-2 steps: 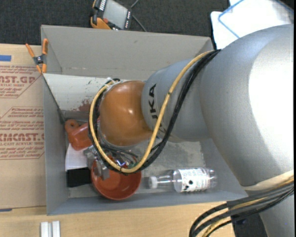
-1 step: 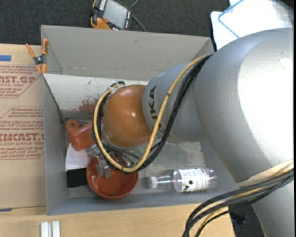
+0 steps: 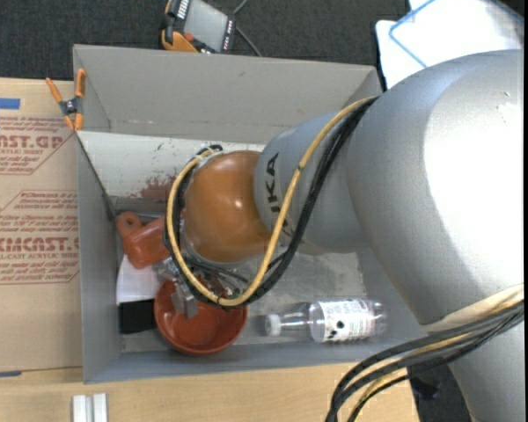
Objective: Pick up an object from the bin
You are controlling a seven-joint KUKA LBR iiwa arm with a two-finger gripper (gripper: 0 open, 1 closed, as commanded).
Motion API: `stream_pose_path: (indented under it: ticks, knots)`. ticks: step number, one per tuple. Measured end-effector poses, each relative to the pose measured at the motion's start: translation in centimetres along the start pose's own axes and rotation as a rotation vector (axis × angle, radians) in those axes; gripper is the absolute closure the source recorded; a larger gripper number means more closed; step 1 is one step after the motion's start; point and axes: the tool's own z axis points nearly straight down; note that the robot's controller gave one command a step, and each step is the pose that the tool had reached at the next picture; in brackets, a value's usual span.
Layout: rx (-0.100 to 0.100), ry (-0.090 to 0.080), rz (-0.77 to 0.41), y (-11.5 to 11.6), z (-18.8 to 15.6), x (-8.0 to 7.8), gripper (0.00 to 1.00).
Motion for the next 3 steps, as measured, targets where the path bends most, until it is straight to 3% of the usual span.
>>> stream_pose_path:
  ticks: [1, 2, 3]
  knots:
    - [-0.001, 0.008, -0.009, 0.4, -9.8, -0.1, 1.0]
    - [0.0, -0.006, 0.017, 0.0, -5.0, 0.1, 1.0]
    - [-0.003, 0.013, 0.018, 0.0, -3.4, 0.4, 1.0]
